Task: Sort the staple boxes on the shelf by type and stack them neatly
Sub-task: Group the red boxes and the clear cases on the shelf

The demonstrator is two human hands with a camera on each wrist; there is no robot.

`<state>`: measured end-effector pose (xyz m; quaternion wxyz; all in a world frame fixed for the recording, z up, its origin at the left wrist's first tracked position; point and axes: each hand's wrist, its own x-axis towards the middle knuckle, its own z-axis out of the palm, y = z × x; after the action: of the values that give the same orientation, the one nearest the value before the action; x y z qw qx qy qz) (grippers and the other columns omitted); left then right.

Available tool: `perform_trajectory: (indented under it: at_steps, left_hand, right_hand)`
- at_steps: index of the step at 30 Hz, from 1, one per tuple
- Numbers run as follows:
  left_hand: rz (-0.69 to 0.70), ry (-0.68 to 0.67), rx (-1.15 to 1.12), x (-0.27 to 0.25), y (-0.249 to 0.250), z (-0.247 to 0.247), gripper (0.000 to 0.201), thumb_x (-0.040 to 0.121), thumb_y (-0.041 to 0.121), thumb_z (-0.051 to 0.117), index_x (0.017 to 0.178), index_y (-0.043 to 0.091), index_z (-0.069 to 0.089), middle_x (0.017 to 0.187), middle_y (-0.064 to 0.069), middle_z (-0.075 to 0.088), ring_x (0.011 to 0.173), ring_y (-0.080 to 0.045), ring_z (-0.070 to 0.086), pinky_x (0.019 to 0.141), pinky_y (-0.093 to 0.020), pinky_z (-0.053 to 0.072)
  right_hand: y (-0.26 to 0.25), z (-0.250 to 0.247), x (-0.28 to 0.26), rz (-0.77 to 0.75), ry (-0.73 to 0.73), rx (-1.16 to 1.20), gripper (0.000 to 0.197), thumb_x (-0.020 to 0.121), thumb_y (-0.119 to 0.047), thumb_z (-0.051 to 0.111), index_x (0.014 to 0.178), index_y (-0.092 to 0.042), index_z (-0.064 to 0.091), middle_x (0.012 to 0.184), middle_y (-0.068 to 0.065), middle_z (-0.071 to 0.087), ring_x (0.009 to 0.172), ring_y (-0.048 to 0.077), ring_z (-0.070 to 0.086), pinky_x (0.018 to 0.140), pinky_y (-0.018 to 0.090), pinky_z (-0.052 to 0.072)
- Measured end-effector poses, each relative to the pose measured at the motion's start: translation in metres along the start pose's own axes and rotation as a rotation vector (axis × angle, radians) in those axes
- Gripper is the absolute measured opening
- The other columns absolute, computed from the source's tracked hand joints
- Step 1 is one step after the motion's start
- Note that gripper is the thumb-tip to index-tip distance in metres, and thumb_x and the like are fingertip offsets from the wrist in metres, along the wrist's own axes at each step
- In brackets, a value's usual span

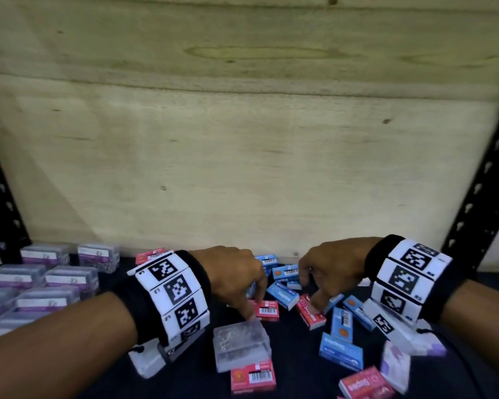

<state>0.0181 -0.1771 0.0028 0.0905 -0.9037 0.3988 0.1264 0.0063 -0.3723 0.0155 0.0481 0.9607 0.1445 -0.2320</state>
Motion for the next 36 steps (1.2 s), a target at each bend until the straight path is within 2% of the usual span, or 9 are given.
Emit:
perform_trajectory:
  at_steps: [3, 7, 11, 16, 20, 23, 27, 30, 36]
  left_hand:
    - [-0.002, 0.007, -0.009, 0.003, 0.003, 0.000, 0.035, 0.082, 0.045, 0.075, 0.111, 0.028, 0.070, 0.076, 0.014, 0.049, 0.080, -0.013, 0.053, 0.064, -0.026, 0.039]
    - [-0.020, -0.002, 0.017, 0.006, 0.006, 0.000, 0.043, 0.080, 0.046, 0.076, 0.117, 0.027, 0.067, 0.090, 0.008, 0.052, 0.083, -0.016, 0.054, 0.067, -0.028, 0.040]
    - [-0.012, 0.017, 0.008, 0.008, 0.009, 0.001, 0.039, 0.081, 0.040, 0.076, 0.117, 0.026, 0.069, 0.079, 0.011, 0.048, 0.079, -0.014, 0.051, 0.066, -0.027, 0.041]
    - [-0.006, 0.007, -0.063, 0.010, 0.008, 0.003, 0.032, 0.080, 0.035, 0.076, 0.110, 0.025, 0.071, 0.089, 0.007, 0.057, 0.082, -0.017, 0.058, 0.066, -0.028, 0.045]
    - [-0.005, 0.010, -0.127, 0.009, 0.005, -0.001, 0.032, 0.079, 0.033, 0.077, 0.108, 0.023, 0.069, 0.071, 0.014, 0.051, 0.070, -0.010, 0.052, 0.060, -0.024, 0.041]
    - [-0.020, 0.013, -0.165, 0.006, 0.001, -0.006, 0.032, 0.078, 0.034, 0.078, 0.107, 0.023, 0.070, 0.067, 0.013, 0.051, 0.062, -0.006, 0.048, 0.057, -0.024, 0.039]
    - [-0.034, 0.010, -0.209, -0.006, -0.007, -0.011, 0.032, 0.078, 0.042, 0.078, 0.105, 0.028, 0.070, 0.084, 0.008, 0.058, 0.073, -0.010, 0.053, 0.058, -0.023, 0.038]
    - [-0.050, 0.012, -0.250, -0.021, -0.015, -0.017, 0.032, 0.078, 0.044, 0.077, 0.105, 0.031, 0.070, 0.101, 0.010, 0.060, 0.088, -0.008, 0.056, 0.067, -0.021, 0.041]
    - [-0.249, -0.054, -0.260, -0.068, -0.046, -0.019, 0.028, 0.078, 0.041, 0.077, 0.103, 0.030, 0.070, 0.092, 0.016, 0.067, 0.078, -0.001, 0.058, 0.068, -0.019, 0.043]
  right_hand:
    - [-0.003, 0.007, -0.004, 0.006, -0.028, -0.008, 0.065, 0.078, -0.051, 0.078, 0.131, -0.022, 0.056, 0.076, -0.018, 0.050, 0.066, -0.001, 0.047, 0.062, 0.020, 0.040]
    - [-0.004, 0.012, -0.006, 0.005, -0.060, -0.010, 0.072, 0.076, -0.049, 0.081, 0.136, -0.022, 0.052, 0.077, -0.019, 0.047, 0.066, -0.002, 0.044, 0.058, 0.018, 0.036]
    - [-0.005, 0.013, -0.007, 0.013, -0.064, -0.015, 0.069, 0.075, -0.047, 0.082, 0.133, -0.022, 0.052, 0.078, -0.017, 0.047, 0.065, 0.000, 0.045, 0.058, 0.020, 0.038]
    - [-0.001, 0.013, -0.007, -0.008, -0.058, -0.015, 0.067, 0.073, -0.050, 0.082, 0.128, -0.025, 0.054, 0.078, -0.018, 0.050, 0.069, 0.002, 0.050, 0.067, 0.025, 0.044]
    - [0.003, 0.012, -0.011, 0.015, -0.066, -0.004, 0.066, 0.070, -0.054, 0.082, 0.125, -0.029, 0.057, 0.088, -0.017, 0.055, 0.089, 0.012, 0.058, 0.085, 0.031, 0.052]
    - [0.006, 0.011, -0.014, 0.020, -0.064, -0.006, 0.064, 0.066, -0.056, 0.084, 0.119, -0.030, 0.059, 0.098, -0.013, 0.065, 0.096, 0.015, 0.063, 0.091, 0.036, 0.053]
    - [0.009, 0.008, -0.020, 0.036, -0.062, 0.002, 0.062, 0.065, -0.053, 0.086, 0.116, -0.028, 0.060, 0.097, -0.011, 0.068, 0.096, 0.015, 0.064, 0.088, 0.034, 0.052]
    - [0.008, 0.004, -0.025, 0.037, -0.028, 0.020, 0.057, 0.066, -0.053, 0.085, 0.111, -0.028, 0.061, 0.096, -0.009, 0.072, 0.092, 0.016, 0.066, 0.083, 0.034, 0.053]
    - [-0.021, -0.011, -0.019, -0.052, 0.120, 0.005, 0.058, 0.071, -0.060, 0.078, 0.116, -0.032, 0.053, 0.094, -0.010, 0.069, 0.086, 0.012, 0.064, 0.079, 0.032, 0.052]
